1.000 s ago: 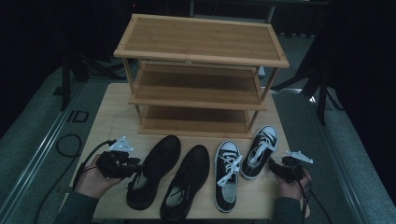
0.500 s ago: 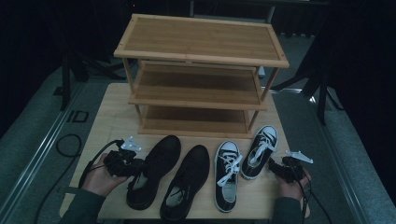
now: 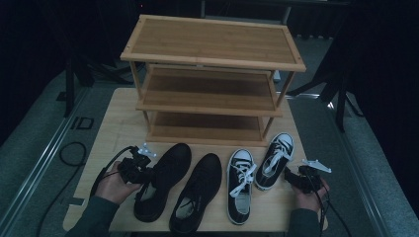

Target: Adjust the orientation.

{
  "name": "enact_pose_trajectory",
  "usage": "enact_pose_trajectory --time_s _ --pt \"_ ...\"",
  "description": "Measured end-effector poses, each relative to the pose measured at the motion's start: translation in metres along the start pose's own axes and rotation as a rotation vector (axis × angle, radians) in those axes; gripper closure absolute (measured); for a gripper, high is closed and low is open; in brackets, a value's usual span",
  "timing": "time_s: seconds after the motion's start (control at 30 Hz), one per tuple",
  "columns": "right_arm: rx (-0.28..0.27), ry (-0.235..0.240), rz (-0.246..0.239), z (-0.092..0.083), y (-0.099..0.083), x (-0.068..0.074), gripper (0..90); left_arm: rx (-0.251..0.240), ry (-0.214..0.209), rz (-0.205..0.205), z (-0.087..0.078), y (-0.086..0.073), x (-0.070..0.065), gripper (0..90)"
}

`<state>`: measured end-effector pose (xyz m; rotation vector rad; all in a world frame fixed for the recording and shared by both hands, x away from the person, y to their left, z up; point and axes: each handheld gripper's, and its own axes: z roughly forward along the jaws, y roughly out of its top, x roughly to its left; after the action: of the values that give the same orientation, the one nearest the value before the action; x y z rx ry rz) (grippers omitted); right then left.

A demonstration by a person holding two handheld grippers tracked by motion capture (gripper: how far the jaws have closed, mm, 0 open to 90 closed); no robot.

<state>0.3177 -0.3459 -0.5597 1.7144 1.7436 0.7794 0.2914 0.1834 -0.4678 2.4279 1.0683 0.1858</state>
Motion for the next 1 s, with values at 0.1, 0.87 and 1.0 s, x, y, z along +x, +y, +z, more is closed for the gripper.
enact_pose_trajectory --time_s 0.1,0.87,1.0 --pt "0.0 0.0 0.001 0.0 0.0 0.0 29.5 -0.005 -0.004 -0.013 0.0014 0.0002 0.0003 78.1" --pt "0.001 0.002 -0.001 0.0 0.0001 -0.0002 29.5 -0.019 -0.01 -0.058 0.0012 -0.0017 0.002 86.2" --pt "0.001 0.002 -0.001 0.0 0.0001 -0.0002 29.5 -0.025 -0.008 -0.071 0.0005 -0.0018 0.0032 86.3"
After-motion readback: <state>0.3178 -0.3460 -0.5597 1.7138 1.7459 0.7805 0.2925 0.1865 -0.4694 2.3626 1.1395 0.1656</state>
